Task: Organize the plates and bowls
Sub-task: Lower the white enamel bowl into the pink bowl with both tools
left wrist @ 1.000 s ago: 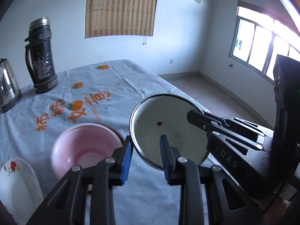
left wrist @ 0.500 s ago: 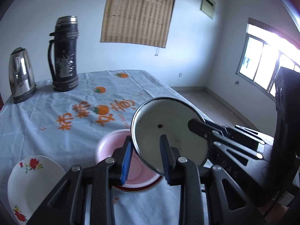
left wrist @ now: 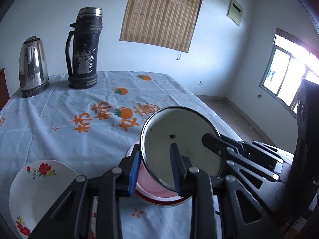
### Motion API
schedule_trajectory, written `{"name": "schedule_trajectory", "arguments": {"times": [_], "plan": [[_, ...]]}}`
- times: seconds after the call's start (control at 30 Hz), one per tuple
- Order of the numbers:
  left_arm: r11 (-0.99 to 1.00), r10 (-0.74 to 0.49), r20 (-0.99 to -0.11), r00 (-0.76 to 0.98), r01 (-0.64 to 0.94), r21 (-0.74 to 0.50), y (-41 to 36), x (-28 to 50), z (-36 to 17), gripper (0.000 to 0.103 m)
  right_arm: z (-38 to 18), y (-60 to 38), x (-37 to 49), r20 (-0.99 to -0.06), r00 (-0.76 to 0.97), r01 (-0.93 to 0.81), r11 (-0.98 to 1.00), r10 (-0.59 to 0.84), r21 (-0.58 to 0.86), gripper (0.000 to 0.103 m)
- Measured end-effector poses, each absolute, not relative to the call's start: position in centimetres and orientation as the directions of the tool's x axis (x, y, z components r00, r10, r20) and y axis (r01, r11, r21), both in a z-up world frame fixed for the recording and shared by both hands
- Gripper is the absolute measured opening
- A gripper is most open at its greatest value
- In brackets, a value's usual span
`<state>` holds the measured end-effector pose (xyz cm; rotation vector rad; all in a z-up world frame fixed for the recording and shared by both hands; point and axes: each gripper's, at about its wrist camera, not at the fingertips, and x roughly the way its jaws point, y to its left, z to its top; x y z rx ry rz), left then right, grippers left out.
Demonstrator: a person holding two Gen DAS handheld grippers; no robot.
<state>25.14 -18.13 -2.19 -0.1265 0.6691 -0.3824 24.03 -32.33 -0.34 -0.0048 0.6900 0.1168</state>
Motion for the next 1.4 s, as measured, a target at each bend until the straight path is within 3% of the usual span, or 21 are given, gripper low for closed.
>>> {"name": "schedule_trajectory", "arguments": {"times": [1.4], "plan": [[0.914, -0.405, -0.673, 0.619, 0.286, -0.286, -17.8, 27.4, -5.1, 0.027, -2.0, -30.8, 27.2, -0.741, 0.668, -0.159, 0.986, 0.075, -0.044, 0.01]]}}
